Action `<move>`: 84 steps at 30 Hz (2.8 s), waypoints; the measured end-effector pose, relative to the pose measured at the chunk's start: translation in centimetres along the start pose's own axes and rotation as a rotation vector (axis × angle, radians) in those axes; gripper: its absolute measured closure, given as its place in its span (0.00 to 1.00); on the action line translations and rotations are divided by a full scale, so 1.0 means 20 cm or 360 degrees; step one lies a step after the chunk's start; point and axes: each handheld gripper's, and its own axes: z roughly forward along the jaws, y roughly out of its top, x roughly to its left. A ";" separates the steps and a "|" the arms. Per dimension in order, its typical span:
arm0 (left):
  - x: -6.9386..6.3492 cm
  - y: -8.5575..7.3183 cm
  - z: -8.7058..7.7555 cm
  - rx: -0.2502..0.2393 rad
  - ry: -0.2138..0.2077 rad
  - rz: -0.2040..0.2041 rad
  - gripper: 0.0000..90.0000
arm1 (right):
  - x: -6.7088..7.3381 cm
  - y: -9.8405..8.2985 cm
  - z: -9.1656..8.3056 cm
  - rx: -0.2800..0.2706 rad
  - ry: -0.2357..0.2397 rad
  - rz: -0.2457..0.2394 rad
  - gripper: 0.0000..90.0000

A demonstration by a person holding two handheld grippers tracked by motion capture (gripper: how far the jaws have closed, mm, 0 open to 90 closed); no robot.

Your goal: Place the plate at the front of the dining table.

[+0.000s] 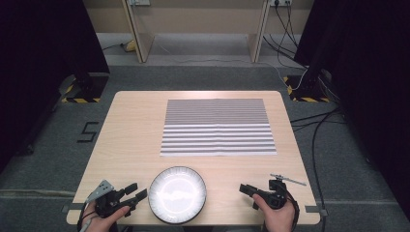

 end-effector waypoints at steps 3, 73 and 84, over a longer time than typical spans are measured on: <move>-0.01 0.01 0.01 0.0011 -0.0013 0.0015 0.47 | 0.02 0.02 0.02 0.0012 0.0004 -0.0017 0.70; -0.02 0.01 0.05 0.0096 -0.0053 0.0009 0.64 | 0.45 0.01 0.42 0.0349 -0.0015 -0.0343 0.96; -0.05 0.00 0.04 0.0131 -0.0082 -0.0001 0.67 | 0.45 0.01 0.42 0.0339 -0.0024 -0.0330 0.97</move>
